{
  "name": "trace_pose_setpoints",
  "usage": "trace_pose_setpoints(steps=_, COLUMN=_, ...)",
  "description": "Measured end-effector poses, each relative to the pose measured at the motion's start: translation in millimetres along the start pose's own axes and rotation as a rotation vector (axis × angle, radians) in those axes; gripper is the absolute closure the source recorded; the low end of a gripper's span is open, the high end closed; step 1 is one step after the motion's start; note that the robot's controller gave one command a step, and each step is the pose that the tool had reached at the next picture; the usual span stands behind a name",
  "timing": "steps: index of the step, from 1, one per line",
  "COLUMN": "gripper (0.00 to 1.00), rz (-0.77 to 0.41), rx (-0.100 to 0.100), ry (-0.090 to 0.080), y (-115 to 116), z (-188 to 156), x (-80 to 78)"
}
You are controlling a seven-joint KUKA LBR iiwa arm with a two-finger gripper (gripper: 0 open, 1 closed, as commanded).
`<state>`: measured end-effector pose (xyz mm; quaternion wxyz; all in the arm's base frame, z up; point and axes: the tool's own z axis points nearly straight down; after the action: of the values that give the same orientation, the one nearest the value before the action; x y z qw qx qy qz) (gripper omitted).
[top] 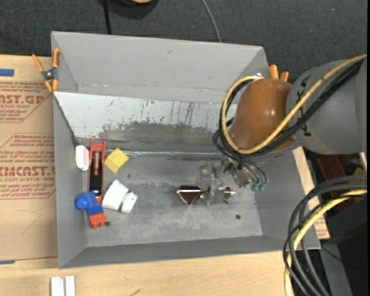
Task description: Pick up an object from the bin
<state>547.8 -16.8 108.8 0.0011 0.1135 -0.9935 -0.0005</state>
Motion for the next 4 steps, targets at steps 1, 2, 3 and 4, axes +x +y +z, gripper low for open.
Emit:
trace_pose_setpoints(steps=1, gripper=1.0, rz=0.007, rx=0.005, ry=-0.018, y=-2, z=-27, x=-1.1)
trace_pose_setpoints(steps=2, gripper=1.0, rz=0.029, rx=0.001, ry=-0.008, y=7, z=21, x=-3.0)
trace_pose_setpoints(steps=3, gripper=1.0, rz=0.005, rx=-0.001, ry=0.001, y=9, z=18, x=-2.2)
trace_pose_setpoints(steps=4, gripper=1.0, rz=-0.004, rx=0.004, ry=-0.016, y=6, z=0, x=-8.9)
